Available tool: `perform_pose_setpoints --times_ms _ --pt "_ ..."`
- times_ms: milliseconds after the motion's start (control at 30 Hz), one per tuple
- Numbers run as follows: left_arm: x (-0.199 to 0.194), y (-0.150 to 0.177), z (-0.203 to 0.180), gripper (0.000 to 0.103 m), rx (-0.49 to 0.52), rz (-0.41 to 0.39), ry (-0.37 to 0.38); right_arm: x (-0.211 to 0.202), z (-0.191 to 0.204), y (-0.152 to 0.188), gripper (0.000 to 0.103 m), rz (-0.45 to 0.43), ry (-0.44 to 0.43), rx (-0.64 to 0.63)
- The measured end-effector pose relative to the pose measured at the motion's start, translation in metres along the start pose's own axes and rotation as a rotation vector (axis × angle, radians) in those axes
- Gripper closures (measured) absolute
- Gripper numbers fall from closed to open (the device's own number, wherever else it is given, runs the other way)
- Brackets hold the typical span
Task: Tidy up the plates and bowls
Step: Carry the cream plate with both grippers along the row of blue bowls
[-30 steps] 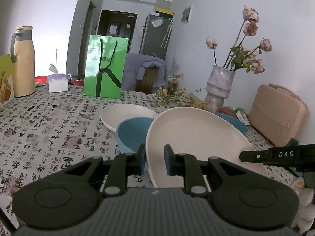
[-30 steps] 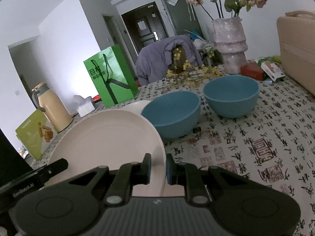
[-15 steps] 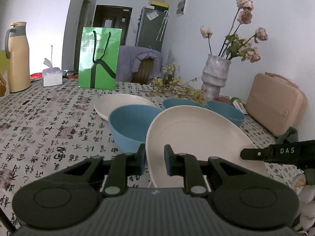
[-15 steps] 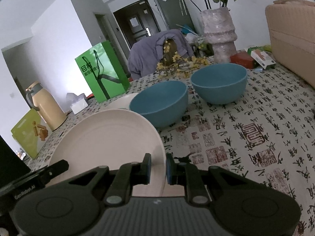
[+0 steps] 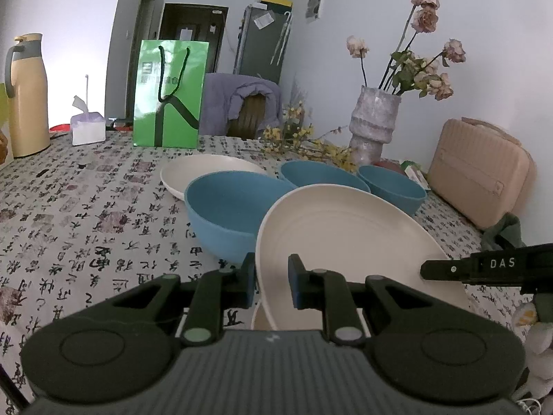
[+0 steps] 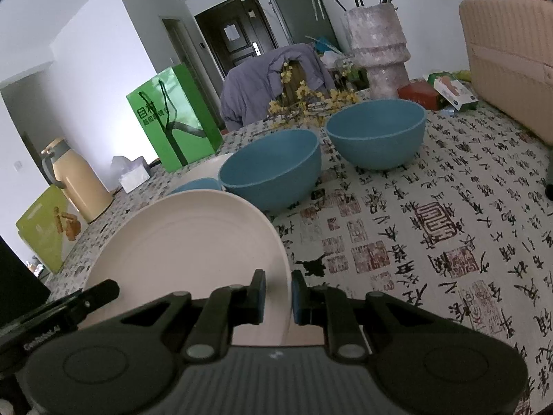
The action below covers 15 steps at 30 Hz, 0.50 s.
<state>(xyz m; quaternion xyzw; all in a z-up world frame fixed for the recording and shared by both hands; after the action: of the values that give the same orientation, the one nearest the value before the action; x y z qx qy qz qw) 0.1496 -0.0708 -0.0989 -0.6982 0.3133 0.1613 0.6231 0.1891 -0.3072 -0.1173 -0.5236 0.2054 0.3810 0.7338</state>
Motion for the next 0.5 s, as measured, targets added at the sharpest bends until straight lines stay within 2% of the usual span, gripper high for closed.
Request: perform_pose_setpoints --times_ms 500 --pt "0.005 0.014 -0.001 0.083 0.011 0.030 0.001 0.005 -0.004 0.013 0.088 0.032 0.017 0.003"
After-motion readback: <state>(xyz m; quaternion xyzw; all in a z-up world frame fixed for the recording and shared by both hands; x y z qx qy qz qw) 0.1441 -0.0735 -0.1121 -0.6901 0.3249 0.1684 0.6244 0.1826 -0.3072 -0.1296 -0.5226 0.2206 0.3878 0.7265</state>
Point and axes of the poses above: each gripper's, at about its wrist camera, not at the fingertips, and x roughly the way its jaws point, z to its left, y to its underside, the point moved 8 cm from there along x, roughly the way its jaws point, and after that the axes turned 10 degrees about z, right-handed, at the moved point
